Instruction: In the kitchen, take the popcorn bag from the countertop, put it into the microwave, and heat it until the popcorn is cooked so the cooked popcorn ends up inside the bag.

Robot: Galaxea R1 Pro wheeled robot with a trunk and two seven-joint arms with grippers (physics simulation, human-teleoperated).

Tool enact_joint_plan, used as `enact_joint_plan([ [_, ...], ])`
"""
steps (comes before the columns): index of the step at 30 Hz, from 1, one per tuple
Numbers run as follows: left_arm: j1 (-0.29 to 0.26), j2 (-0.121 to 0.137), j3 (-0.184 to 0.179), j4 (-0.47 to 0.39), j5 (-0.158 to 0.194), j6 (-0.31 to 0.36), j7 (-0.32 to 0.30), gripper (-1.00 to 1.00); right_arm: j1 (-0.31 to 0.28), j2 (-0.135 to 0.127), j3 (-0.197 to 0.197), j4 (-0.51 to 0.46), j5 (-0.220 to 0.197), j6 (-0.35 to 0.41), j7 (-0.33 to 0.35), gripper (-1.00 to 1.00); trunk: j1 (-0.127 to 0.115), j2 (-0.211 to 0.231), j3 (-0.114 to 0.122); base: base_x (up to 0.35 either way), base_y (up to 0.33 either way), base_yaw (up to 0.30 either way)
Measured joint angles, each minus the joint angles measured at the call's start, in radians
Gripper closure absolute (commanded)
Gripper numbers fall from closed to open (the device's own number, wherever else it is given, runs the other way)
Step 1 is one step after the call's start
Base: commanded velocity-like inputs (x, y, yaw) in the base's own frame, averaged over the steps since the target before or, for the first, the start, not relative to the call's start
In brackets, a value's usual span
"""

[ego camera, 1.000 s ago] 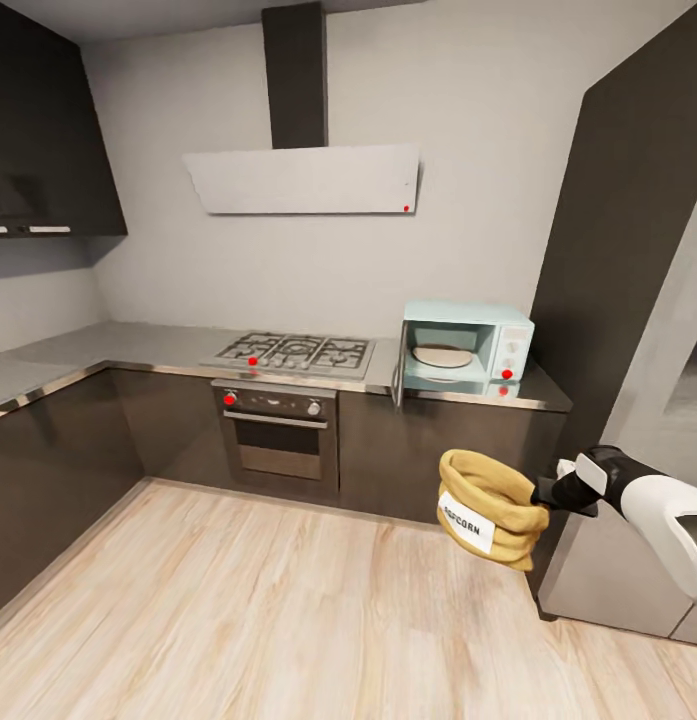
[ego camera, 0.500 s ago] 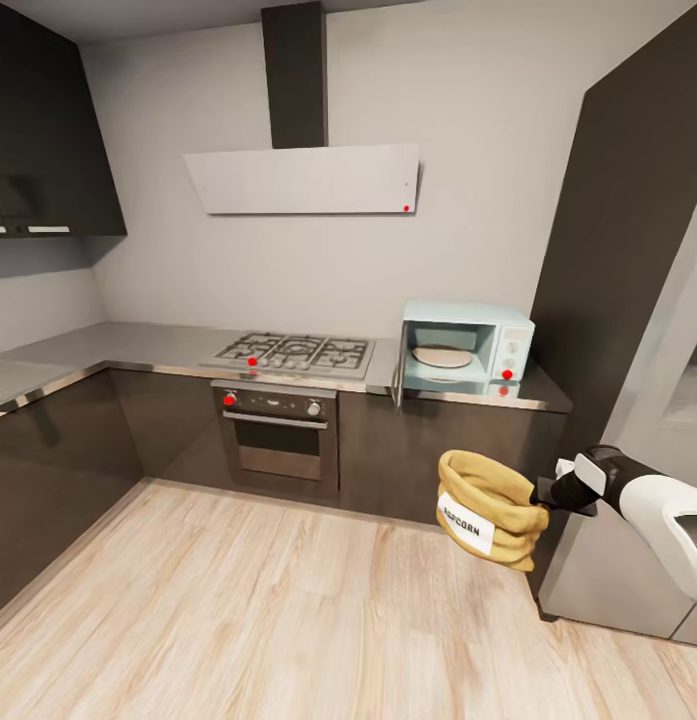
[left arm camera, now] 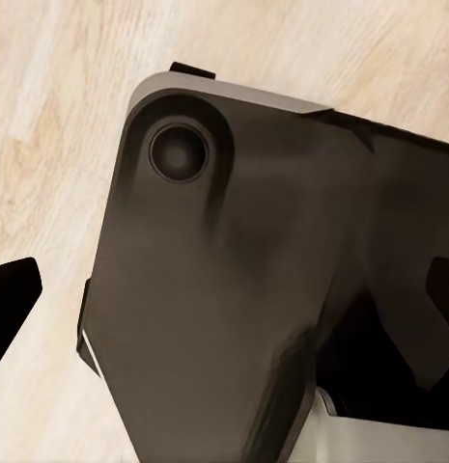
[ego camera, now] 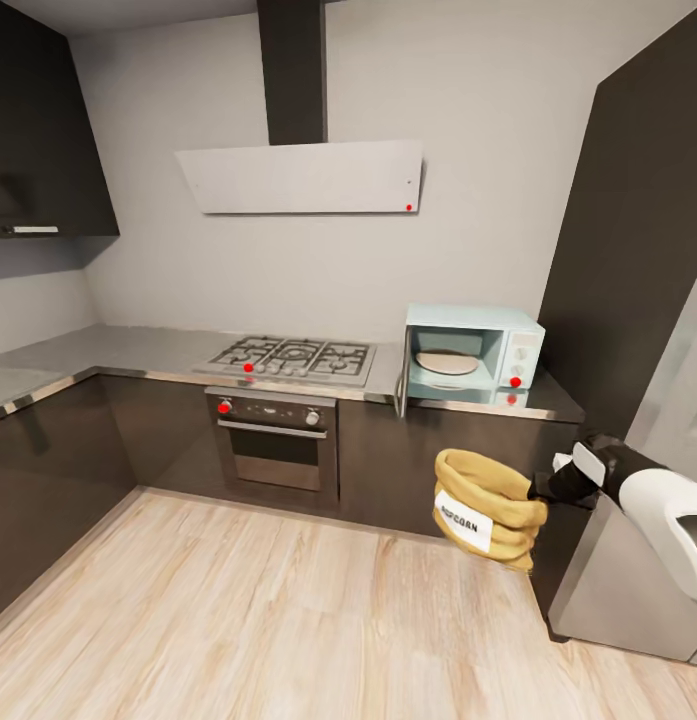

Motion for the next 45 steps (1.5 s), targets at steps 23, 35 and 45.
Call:
enact_joint_plan([
  [23,0.0,0.0,0.005,0.0,0.006,0.0,0.002,-1.0,0.002,-0.03,-0.011,-0.573,0.016,0.237,-0.108,1.0,0.0,0.0,0.0,0.0,0.0,0.0],
  [35,0.0,0.0,0.005,0.0,0.009,0.01,0.005,-1.0,-0.008,-0.025,-0.012,-0.575,0.015,0.237,-0.122,1.0,0.0,0.0,0.0,0.089,0.0,0.0],
  [45,0.0,0.0,0.003,0.0,0.002,0.012,0.005,-1.0,-0.009,-0.026,-0.012,-0.575,0.021,0.237,-0.131,1.0,-0.001,0.0,0.0,0.32,0.0,0.0],
])
